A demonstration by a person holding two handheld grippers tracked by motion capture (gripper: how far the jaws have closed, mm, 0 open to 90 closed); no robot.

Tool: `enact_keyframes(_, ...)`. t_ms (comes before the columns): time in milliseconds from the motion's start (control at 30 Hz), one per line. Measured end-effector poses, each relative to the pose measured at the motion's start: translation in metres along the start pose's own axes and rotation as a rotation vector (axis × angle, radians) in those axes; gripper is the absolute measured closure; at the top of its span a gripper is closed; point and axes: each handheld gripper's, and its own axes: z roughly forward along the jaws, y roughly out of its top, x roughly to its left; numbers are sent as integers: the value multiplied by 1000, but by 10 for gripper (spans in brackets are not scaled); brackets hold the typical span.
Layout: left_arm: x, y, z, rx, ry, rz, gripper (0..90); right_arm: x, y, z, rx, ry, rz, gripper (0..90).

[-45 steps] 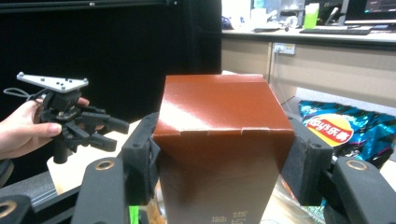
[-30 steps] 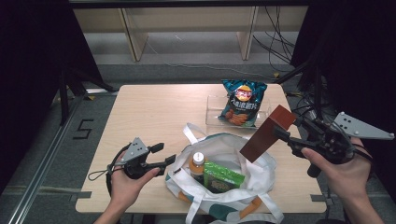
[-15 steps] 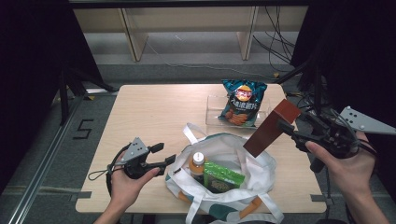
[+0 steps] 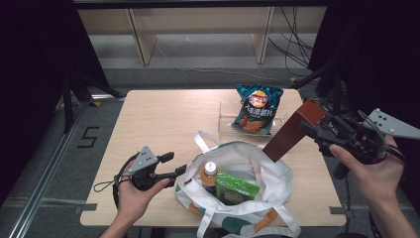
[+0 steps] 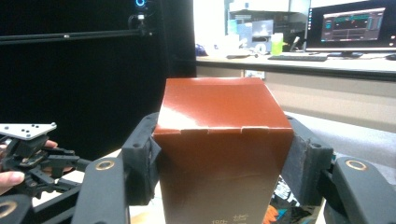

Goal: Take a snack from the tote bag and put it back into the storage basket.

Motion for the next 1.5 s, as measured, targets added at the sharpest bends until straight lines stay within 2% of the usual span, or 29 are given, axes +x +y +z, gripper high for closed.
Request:
enact_keyframes(67, 0, 0, 0, -4, 0, -4, 354, -2, 1, 0, -3, -13, -4, 395)
enact_keyframes(100, 1, 0, 0, -7, -3, -4, 354, -2, 1, 0, -2, -12, 11, 395)
enact_keyframes(167, 0, 1, -1, -4, 3, -1, 354, -6, 3, 0, -6, -30, 1, 395)
enact_keyframes(200, 0, 0, -1, -4, 3, -3, 354, -8, 3, 0, -8, -24, -24, 395)
enact_keyframes(267, 1, 0, 0, -6, -3, -3, 354, -9, 4, 0, 3, -46, -14, 395)
enact_keyframes(300, 0, 0, 0, -6, -4, -4, 354, -10, 5, 2, -16, -47, -6, 395)
enact_keyframes(400, 0, 1, -1, -3, 2, 0, 354, -13, 5, 2, -7, -63, -29, 395)
enact_keyframes(433, 1, 1, -1, -3, 1, 3, 354, -14, 6, 4, -13, -75, -23, 395)
enact_keyframes(500, 1, 0, -1, -5, 6, -15, 354, -17, 6, 4, 2, -81, -27, 395)
enact_keyframes(533, 1, 0, -2, -5, 6, -16, 354, -18, 6, 6, -11, -88, -36, 395)
enact_keyframes(567, 1, 0, -2, -5, 5, -14, 354, -18, 6, 6, 2, -94, -23, 395)
enact_keyframes(633, 1, 1, -2, -6, 2, -2, 354, -20, 5, 9, 4, -105, -32, 394)
enact_keyframes(800, 2, 1, -2, -11, -3, -5, 354, -26, 2, 18, 31, -155, -51, 395)
enact_keyframes(1000, 2, 1, -2, -16, 1, -3, 355, -32, -2, 28, 52, -190, -33, 394)
enact_keyframes(1167, 2, 1, -4, -15, 5, -6, 352, -36, -3, 38, 59, -225, -48, 394)
enact_keyframes(1300, 3, 1, -4, -20, -1, -6, 353, -41, -5, 44, 76, -233, -27, 394)
enact_keyframes(1333, 3, 1, -4, -20, -1, -6, 353, -43, -5, 46, 81, -241, -37, 394)
enact_keyframes(1467, 3, 1, -4, -16, 6, -3, 353, -45, -8, 52, 86, -265, -14, 394)
enact_keyframes(1500, 3, 1, -4, -14, 7, -3, 353, -47, -8, 53, 85, -272, -32, 395)
